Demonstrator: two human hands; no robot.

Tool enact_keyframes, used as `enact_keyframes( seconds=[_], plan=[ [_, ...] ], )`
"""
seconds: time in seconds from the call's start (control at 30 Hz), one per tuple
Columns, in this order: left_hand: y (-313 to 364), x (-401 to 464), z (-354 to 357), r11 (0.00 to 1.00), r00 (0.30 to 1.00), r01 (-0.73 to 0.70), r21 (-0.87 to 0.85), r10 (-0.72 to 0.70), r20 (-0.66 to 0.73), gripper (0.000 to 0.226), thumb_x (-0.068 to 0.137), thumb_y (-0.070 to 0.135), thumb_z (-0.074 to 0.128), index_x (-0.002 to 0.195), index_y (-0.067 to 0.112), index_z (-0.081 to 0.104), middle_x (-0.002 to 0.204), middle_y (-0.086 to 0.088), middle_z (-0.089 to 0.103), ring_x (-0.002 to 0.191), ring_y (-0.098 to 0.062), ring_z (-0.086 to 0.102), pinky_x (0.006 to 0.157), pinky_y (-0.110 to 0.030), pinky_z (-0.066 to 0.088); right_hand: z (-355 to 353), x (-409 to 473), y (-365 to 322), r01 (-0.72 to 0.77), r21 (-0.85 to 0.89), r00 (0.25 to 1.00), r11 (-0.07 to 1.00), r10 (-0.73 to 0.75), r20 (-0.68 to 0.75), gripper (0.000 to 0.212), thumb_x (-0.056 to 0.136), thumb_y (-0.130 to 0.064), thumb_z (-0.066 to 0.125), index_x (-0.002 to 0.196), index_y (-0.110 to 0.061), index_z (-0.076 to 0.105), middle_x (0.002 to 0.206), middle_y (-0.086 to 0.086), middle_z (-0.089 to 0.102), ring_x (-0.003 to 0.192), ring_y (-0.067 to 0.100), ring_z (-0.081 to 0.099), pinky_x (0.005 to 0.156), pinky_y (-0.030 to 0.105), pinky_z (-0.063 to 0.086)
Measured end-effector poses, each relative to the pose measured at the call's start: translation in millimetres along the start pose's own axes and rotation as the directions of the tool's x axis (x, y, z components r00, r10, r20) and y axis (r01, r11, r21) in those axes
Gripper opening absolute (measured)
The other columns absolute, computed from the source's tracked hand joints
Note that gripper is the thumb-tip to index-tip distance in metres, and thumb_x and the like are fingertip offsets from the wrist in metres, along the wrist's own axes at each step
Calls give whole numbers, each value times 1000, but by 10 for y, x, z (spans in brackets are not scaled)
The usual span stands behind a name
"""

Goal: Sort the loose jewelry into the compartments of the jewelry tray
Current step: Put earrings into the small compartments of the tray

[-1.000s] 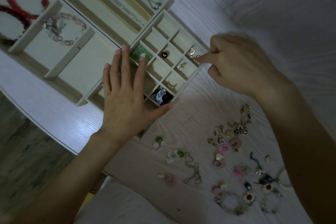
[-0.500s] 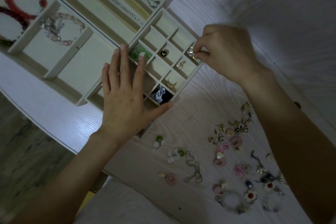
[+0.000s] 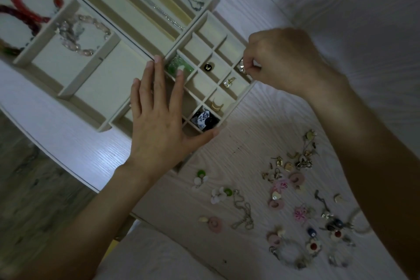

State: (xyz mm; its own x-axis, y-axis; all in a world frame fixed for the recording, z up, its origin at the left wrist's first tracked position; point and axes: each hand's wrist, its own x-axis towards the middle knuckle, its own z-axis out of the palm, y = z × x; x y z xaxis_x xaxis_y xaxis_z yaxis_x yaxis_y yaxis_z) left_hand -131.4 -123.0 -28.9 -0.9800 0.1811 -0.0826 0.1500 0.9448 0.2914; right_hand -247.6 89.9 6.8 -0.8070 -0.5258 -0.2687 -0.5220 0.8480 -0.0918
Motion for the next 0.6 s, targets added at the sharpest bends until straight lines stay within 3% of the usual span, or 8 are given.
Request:
enact_keyframes(
  seconds=[0.17,0.47,0.6],
  plan=[
    [0,5,-2,1000,1000,4,11,-4,2,110,75,84,35,150,4,24,155,-28,10,144,-39,6,116,-47,-2,-45,-4,15,41,16,999,999,-42,9,12,80,-7,61,75,-13,70,79,0,62,68,29,60,54,21,21],
    [-10,13,-3,1000,1000,3,9,-3,-7,110,75,83,36,150,3,24,155,-28,10,144,-39,5,116,-46,-4,-32,14,11,9,35,999,999,-10,38,12,86,-19,65,94,-15,72,97,1,67,88,27,62,62,26,28],
    [-11,6,6,1000,1000,0,1,0,-10,110,76,83,35,149,3,24,155,-28,10,144,-40,6,116,-48,-1,-6,30,19,33,-8,999,999,-33,24,9,86,-16,63,89,-13,72,94,3,66,83,28,62,59,26,27]
  ],
)
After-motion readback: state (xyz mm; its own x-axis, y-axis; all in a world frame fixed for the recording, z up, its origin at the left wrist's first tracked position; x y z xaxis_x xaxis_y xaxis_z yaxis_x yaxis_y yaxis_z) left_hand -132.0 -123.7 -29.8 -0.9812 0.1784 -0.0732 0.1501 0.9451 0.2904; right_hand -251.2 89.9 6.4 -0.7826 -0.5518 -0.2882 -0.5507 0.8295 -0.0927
